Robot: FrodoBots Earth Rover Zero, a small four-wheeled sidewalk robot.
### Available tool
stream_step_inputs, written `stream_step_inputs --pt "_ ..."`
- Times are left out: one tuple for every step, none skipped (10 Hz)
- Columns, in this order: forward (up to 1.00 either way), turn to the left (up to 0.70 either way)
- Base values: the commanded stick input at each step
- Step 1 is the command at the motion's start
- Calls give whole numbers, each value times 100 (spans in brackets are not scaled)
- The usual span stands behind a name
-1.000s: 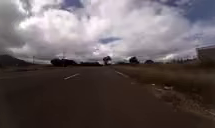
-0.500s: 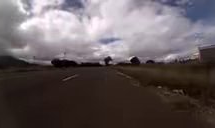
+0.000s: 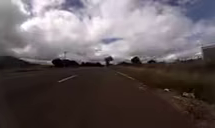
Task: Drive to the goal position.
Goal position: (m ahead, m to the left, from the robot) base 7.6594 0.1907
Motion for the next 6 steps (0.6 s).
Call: stream_step_inputs --pt "70 0" --pt "70 0" --pt "70 0" --pt "70 0" --pt "70 0" --pt "70 0"
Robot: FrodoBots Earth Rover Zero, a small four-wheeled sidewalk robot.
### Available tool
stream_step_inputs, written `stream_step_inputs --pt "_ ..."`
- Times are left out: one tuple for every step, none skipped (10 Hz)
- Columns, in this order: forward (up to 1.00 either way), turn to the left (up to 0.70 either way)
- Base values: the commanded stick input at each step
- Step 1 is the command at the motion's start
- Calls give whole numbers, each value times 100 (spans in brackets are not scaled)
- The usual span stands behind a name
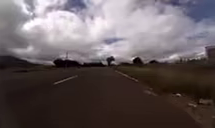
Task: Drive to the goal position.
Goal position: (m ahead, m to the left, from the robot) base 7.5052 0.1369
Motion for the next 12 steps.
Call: stream_step_inputs --pt "70 0" --pt "70 0" --pt "70 0" --pt "70 0" --pt "70 0" --pt "70 0" --pt "70 0" --pt "70 0" --pt "70 0" --pt "70 0" --pt "70 0" --pt "70 0"
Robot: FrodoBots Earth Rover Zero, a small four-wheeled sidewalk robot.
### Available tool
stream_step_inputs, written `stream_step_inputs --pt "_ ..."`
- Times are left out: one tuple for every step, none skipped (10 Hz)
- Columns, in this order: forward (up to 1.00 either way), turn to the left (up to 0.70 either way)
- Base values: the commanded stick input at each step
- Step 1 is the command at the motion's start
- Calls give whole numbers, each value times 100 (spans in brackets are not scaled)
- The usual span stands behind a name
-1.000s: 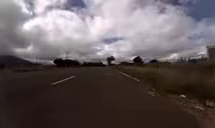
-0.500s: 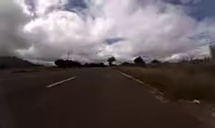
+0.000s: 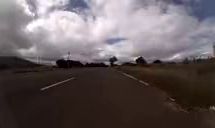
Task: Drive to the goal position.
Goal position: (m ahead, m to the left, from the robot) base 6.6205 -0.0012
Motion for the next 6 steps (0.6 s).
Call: stream_step_inputs --pt "70 0" --pt "70 0" --pt "70 0" --pt "70 0" --pt "70 0" --pt "70 0"
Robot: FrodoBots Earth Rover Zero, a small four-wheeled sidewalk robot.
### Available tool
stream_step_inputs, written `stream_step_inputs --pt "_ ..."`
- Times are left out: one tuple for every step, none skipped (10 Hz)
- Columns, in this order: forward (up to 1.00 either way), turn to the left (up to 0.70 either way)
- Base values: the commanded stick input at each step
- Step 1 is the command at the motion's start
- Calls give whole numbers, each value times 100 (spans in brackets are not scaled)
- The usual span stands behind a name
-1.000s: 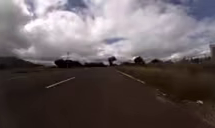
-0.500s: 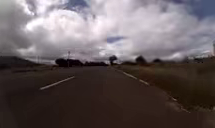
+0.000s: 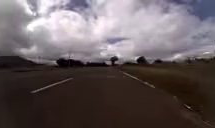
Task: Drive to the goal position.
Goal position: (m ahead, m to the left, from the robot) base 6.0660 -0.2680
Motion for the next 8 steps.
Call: stream_step_inputs --pt "70 0" --pt "70 0" --pt "70 0" --pt "70 0" --pt "70 0" --pt "70 0" --pt "70 0" --pt "70 0"
